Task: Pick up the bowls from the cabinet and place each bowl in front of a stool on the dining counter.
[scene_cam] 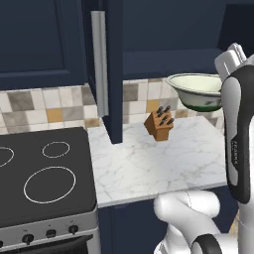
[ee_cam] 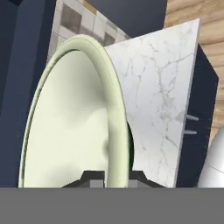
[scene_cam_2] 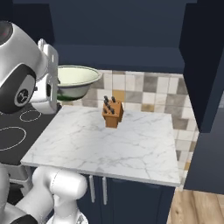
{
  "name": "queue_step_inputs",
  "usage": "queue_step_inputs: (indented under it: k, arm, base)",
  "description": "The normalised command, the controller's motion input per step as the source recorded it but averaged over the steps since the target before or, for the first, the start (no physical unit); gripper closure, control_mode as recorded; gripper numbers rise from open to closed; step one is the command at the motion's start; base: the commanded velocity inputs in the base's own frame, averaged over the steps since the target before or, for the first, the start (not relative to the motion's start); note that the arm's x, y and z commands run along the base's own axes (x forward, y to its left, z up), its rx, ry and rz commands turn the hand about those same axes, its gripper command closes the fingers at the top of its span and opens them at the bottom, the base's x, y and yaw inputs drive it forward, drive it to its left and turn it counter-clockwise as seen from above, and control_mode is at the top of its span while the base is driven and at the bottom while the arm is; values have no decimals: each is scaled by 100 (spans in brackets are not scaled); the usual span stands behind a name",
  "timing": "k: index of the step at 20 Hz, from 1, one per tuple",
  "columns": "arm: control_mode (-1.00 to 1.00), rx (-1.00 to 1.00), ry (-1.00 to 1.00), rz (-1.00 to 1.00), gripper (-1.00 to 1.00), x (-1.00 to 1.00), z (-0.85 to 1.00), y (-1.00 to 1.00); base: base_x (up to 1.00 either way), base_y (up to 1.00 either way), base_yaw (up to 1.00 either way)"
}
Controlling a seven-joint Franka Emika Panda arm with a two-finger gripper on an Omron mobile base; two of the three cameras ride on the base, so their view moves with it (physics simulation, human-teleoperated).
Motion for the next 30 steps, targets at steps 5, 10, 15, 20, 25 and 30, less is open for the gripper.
queue_step_inputs:
  k: [5,10,15,20,25,30]
  arm:
    - [100,0,0,0,100,0,0,0]
    - [100,0,0,0,100,0,0,0]
    - [100,0,0,0,100,0,0,0]
    - [100,0,0,0,100,0,0,0]
    - [100,0,0,0,100,0,0,0]
    - [100,0,0,0,100,0,0,0]
  base:
    - [-100,-40,-45]
    - [-99,-7,-71]
    - [-82,1,-89]
    - [-71,2,-92]
    - [-70,0,-88]
    - [-50,0,-87]
